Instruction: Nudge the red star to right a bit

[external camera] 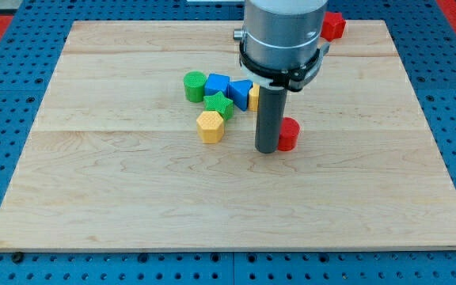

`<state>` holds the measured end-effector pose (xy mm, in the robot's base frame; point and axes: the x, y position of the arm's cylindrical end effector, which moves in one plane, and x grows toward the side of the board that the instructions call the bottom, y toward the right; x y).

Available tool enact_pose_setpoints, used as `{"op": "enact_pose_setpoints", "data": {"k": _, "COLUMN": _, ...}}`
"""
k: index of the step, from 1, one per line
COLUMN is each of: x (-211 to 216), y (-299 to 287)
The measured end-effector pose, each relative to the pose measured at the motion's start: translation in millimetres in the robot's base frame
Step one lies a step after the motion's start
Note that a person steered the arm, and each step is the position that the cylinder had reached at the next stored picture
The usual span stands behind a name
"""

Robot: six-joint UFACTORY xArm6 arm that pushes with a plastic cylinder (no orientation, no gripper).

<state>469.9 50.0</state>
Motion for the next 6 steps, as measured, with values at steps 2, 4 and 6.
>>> {"op": "enact_pose_setpoints", "data": {"k": 2, "x": -51, "y": 22}}
{"op": "enact_pose_setpoints", "data": {"k": 4, "x": -26, "y": 2}}
{"op": "enact_pose_setpoints", "data": {"k": 6, "x": -24, "y": 31}}
